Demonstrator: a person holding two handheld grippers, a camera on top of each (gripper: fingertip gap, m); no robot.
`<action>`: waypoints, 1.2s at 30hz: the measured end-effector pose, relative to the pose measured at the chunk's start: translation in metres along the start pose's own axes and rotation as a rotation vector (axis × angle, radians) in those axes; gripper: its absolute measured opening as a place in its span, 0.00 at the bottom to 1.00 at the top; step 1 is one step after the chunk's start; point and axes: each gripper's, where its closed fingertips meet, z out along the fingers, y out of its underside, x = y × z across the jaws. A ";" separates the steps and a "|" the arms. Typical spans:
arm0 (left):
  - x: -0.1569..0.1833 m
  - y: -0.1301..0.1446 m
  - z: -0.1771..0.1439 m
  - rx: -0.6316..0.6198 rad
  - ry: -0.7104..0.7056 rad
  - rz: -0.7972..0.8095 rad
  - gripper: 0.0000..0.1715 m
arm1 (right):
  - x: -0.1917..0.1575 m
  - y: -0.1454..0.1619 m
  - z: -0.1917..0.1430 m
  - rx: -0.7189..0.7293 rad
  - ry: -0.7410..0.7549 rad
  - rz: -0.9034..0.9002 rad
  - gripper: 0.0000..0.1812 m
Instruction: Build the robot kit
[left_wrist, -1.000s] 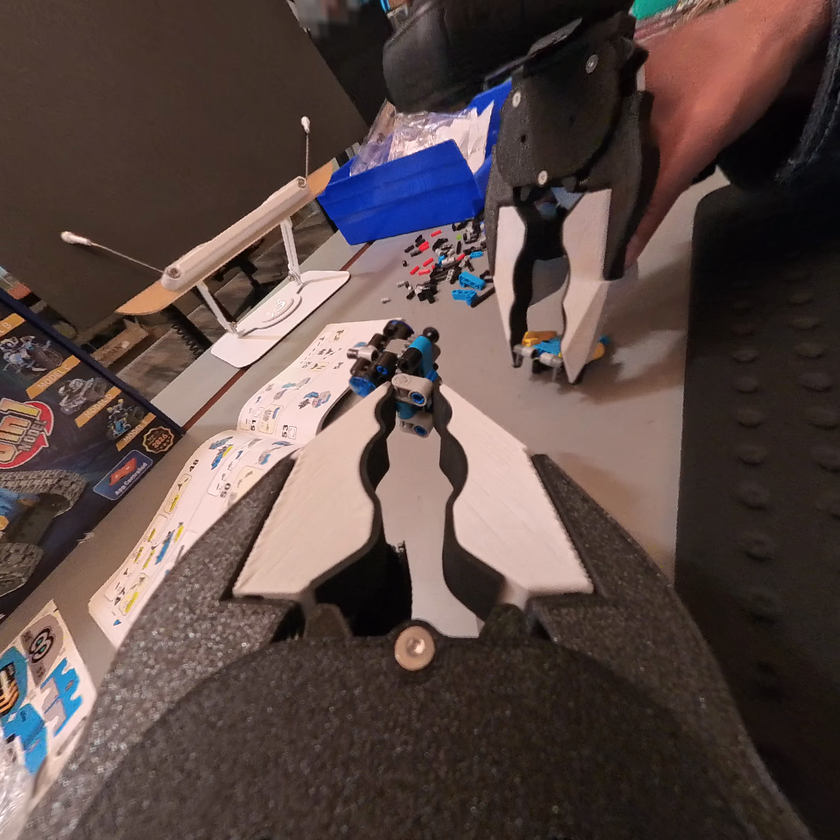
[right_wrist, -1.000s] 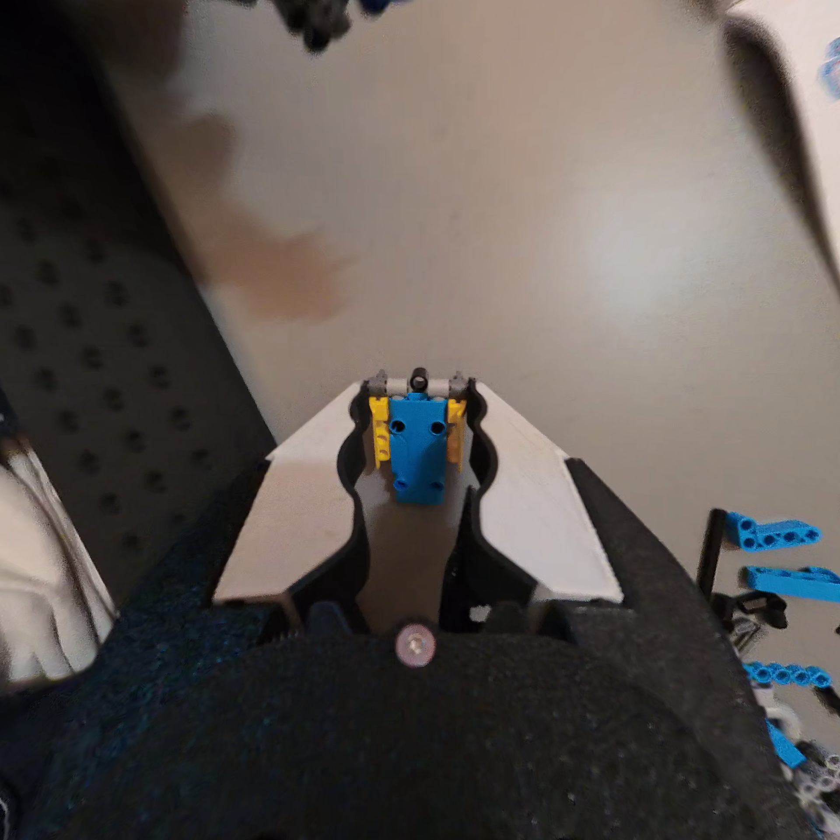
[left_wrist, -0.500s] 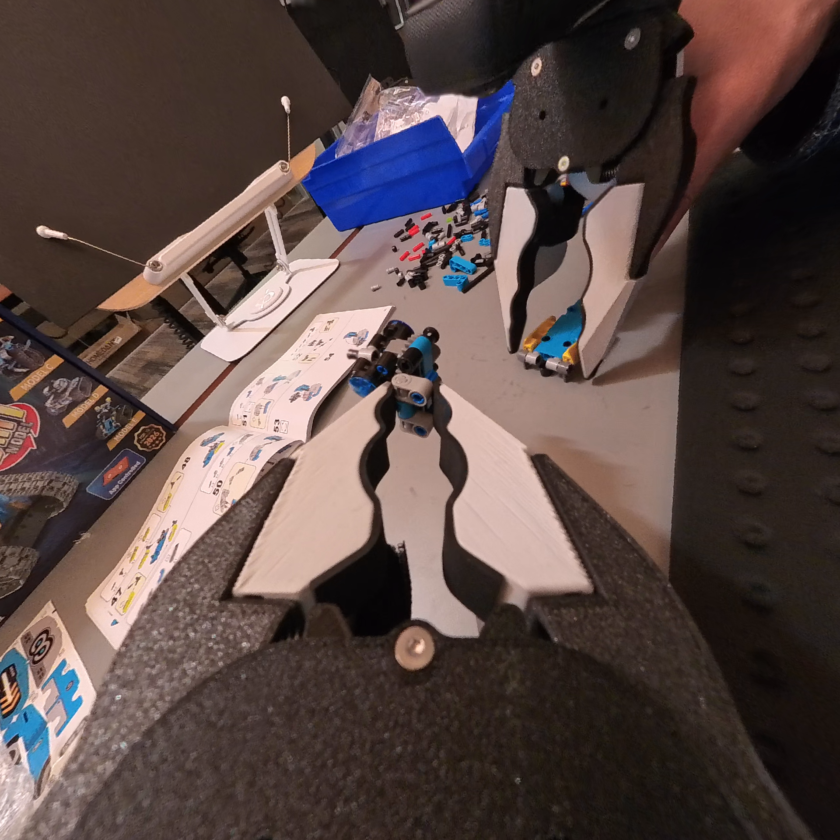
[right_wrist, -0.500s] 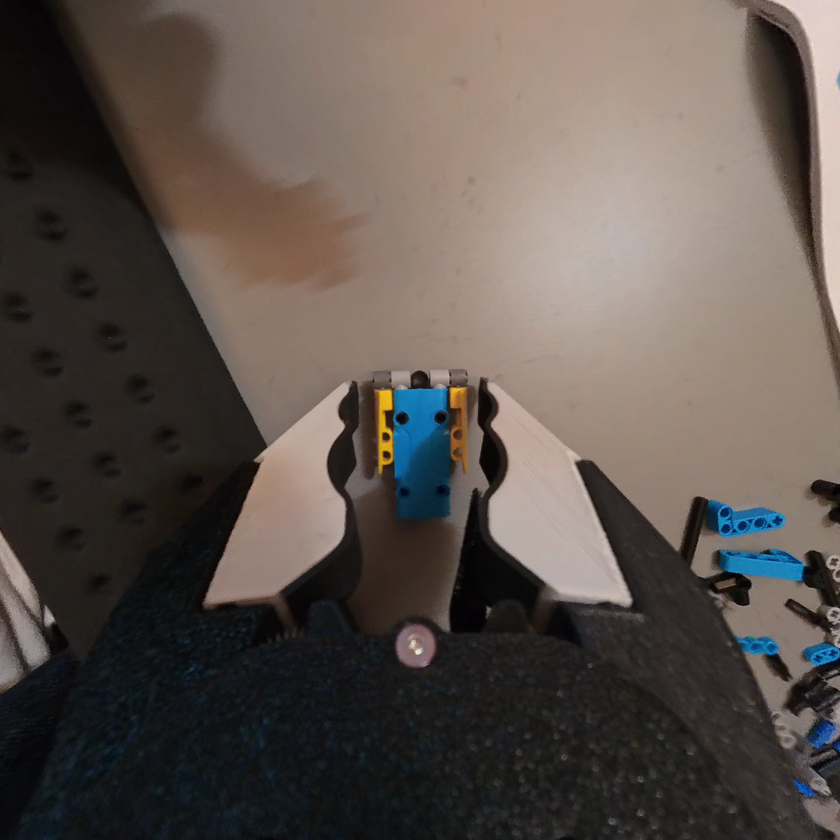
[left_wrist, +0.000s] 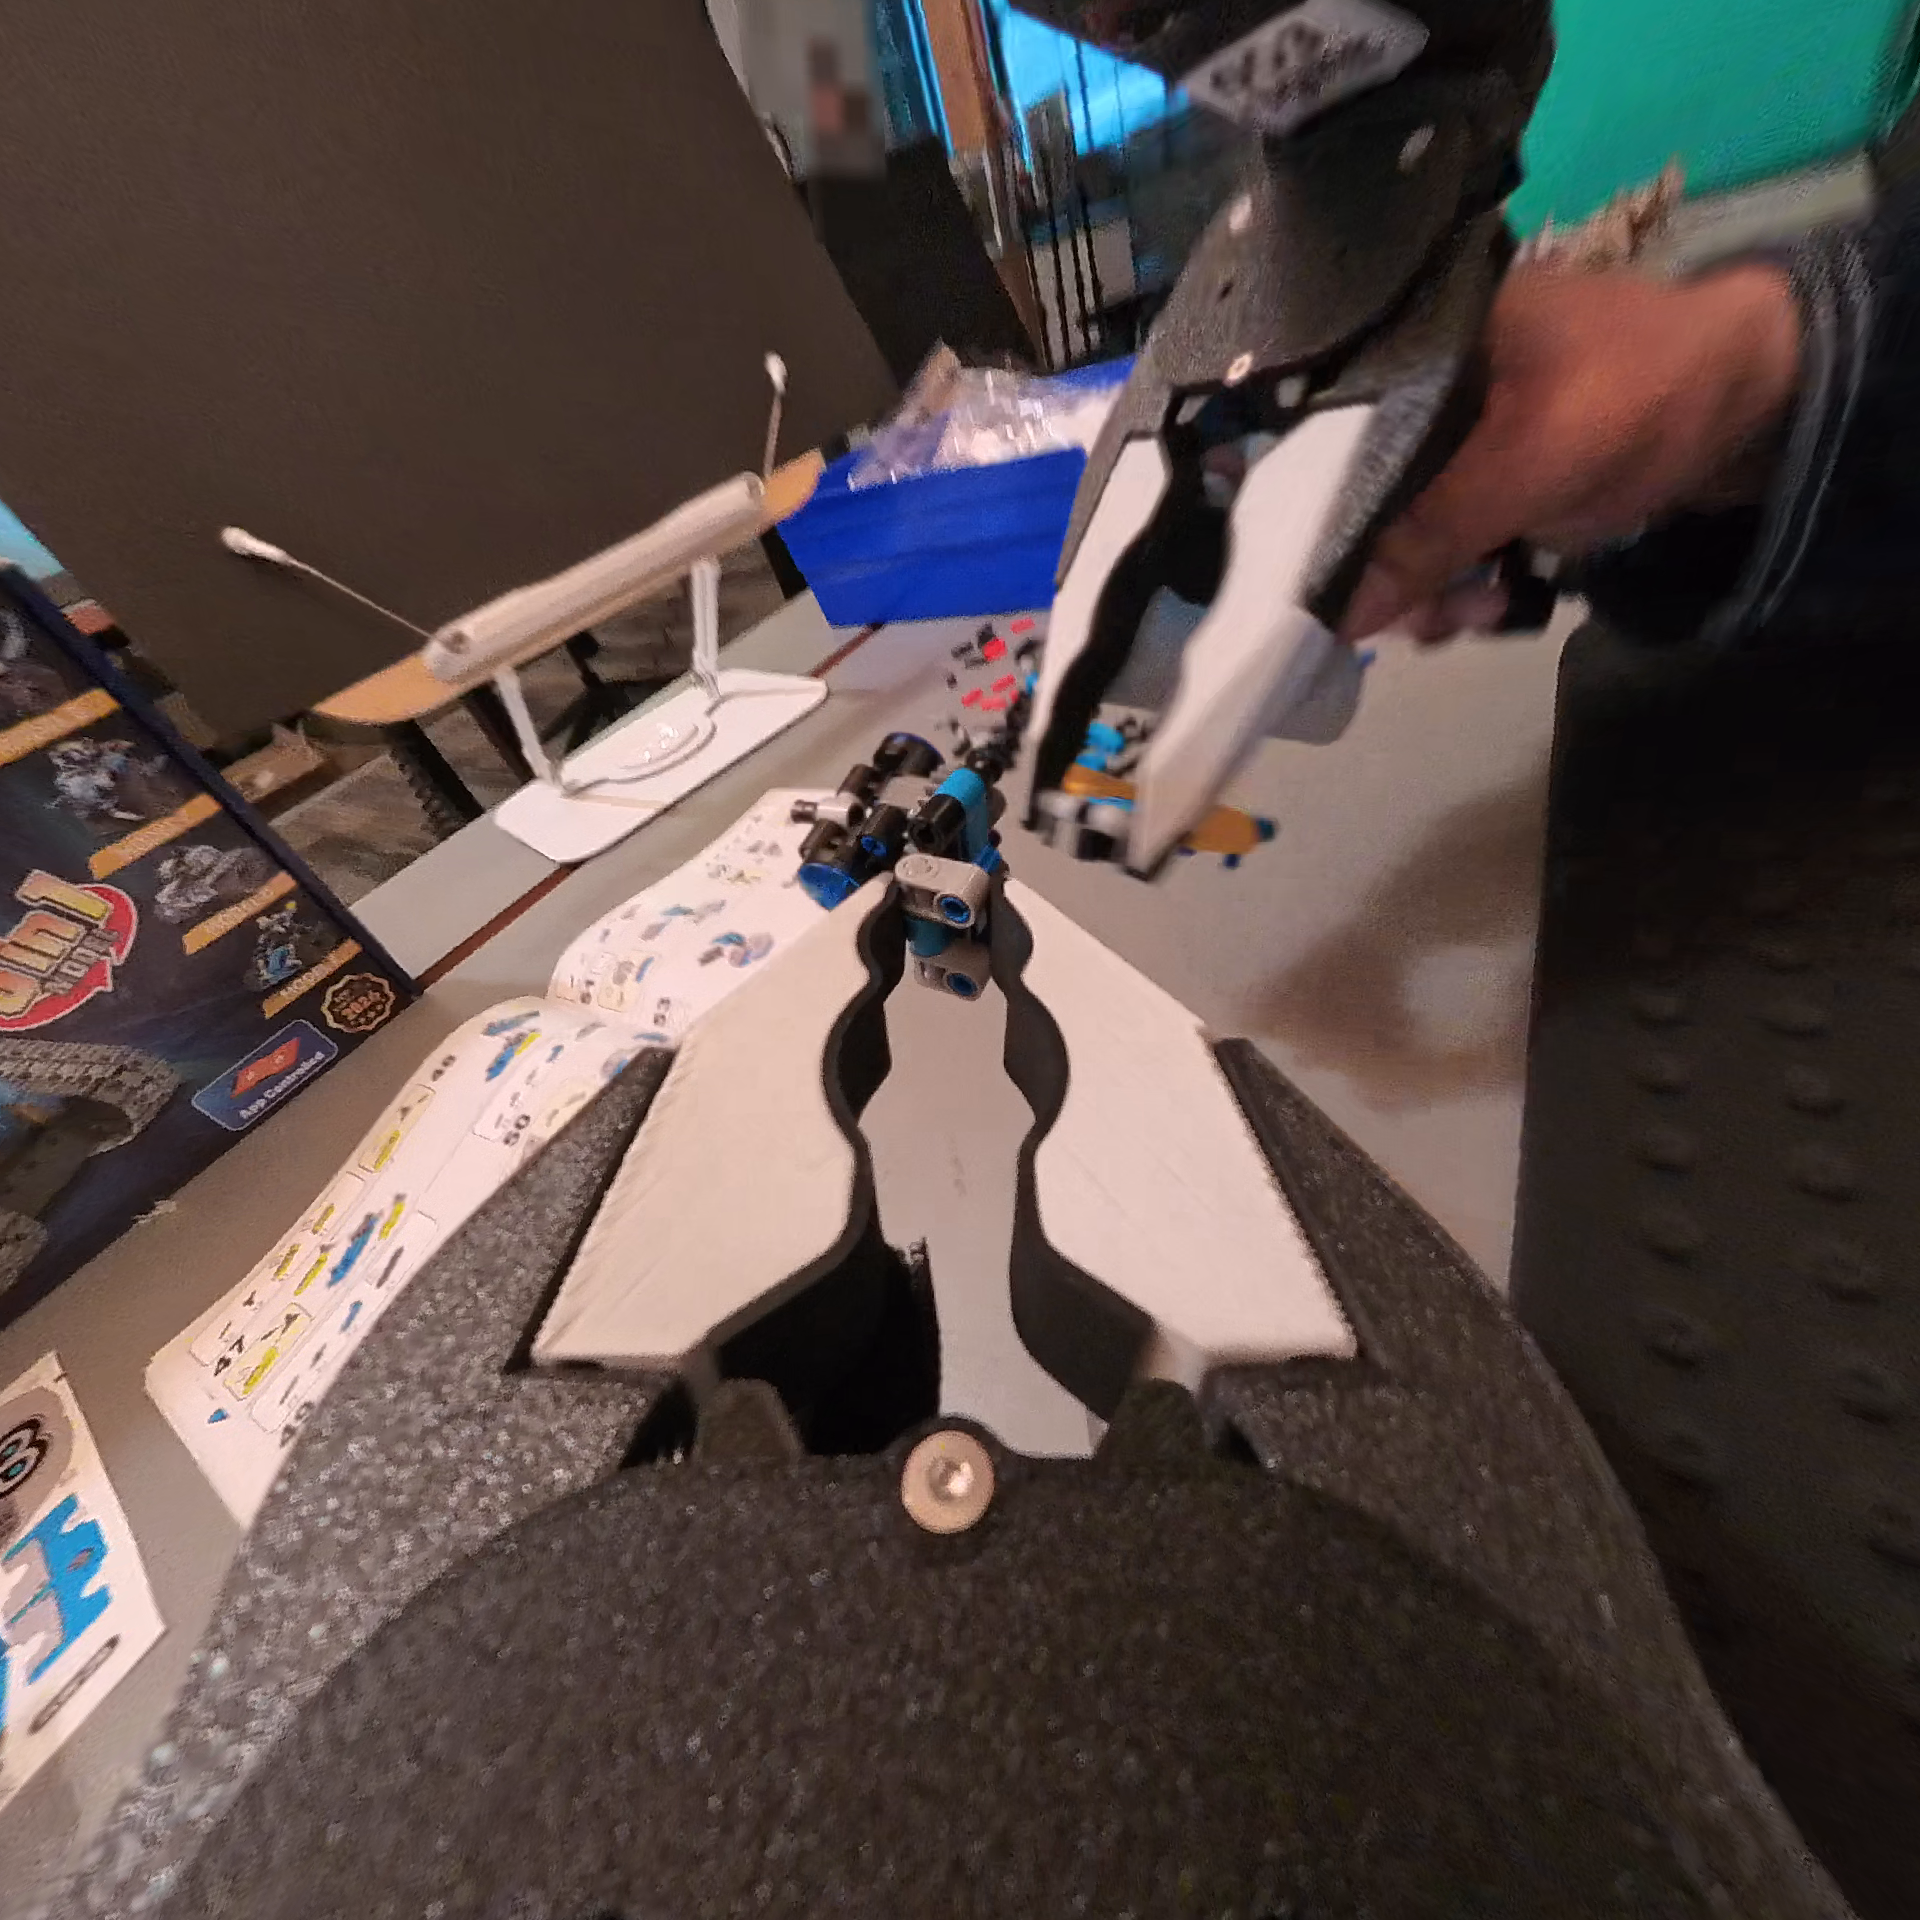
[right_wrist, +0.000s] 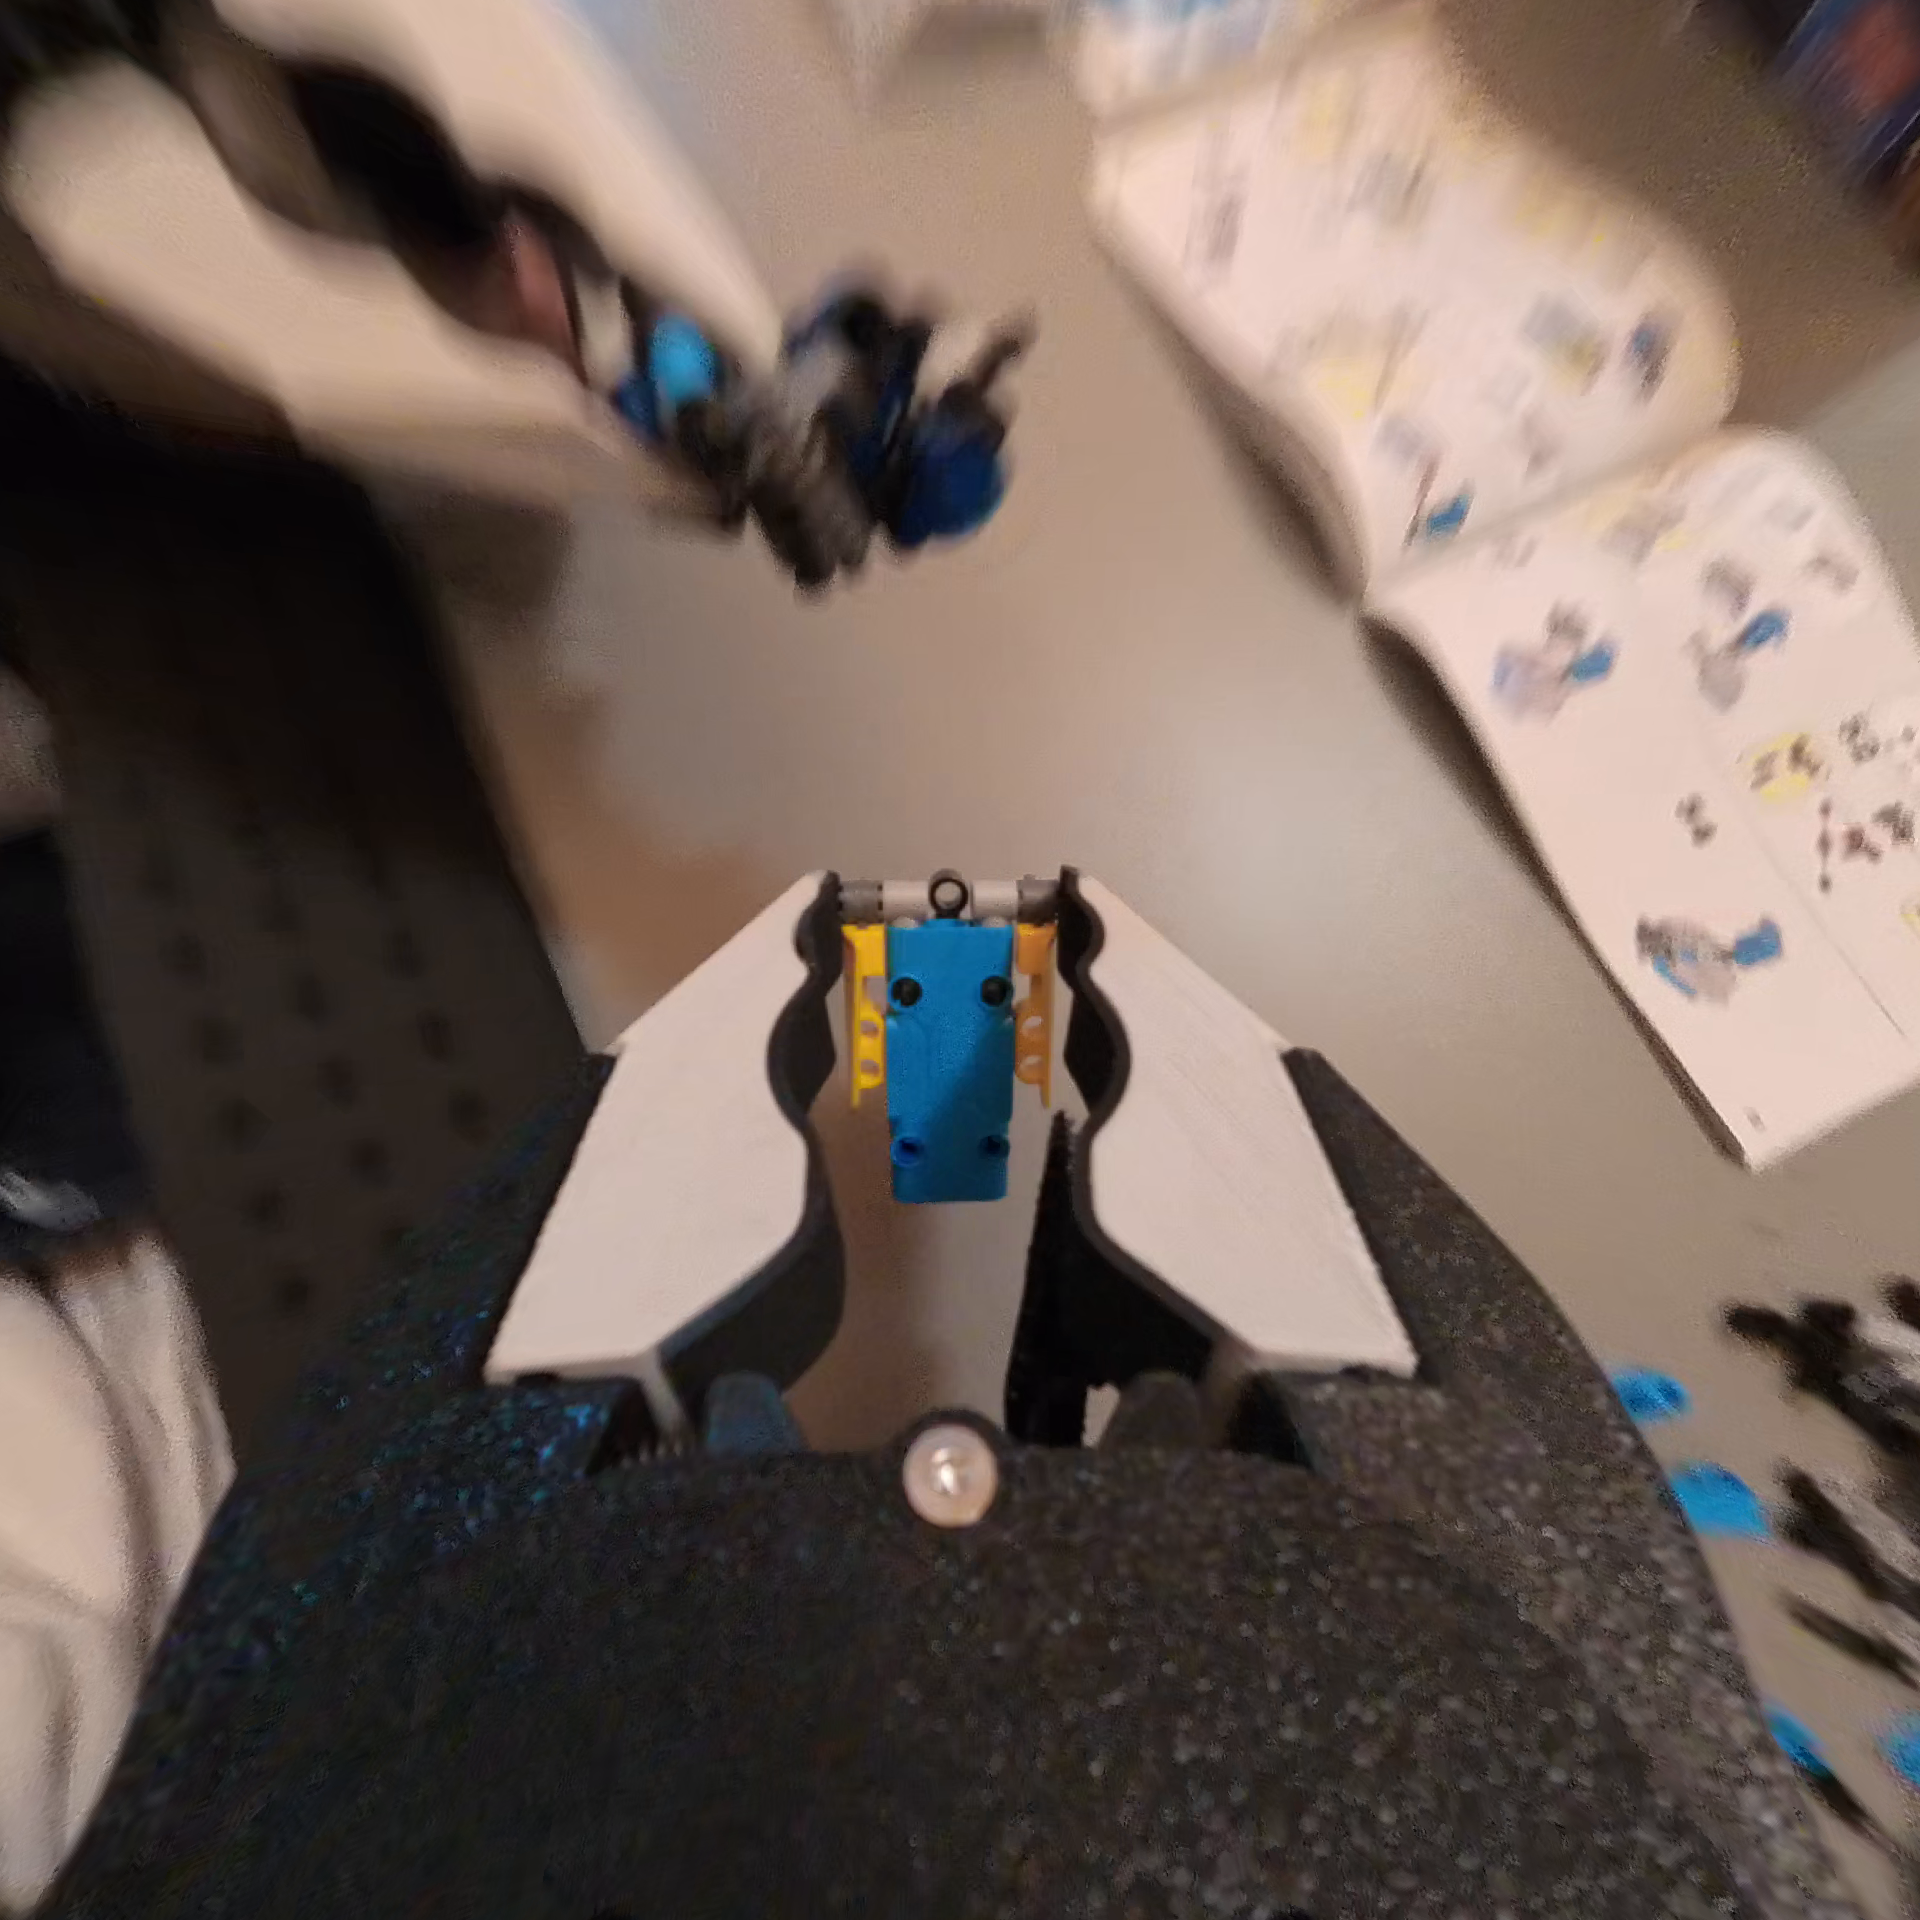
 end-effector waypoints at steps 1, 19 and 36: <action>-0.003 -0.007 -0.003 0.039 -0.005 -0.024 0.09 | 0.004 -0.023 -0.008 0.155 -0.035 0.117 0.22; -0.012 -0.008 0.000 0.030 -0.115 0.077 0.09 | -0.022 -0.073 -0.002 0.700 -0.894 1.006 0.22; -0.007 0.007 0.007 -0.057 -0.115 0.162 0.09 | -0.018 -0.064 0.005 0.666 -0.923 1.069 0.22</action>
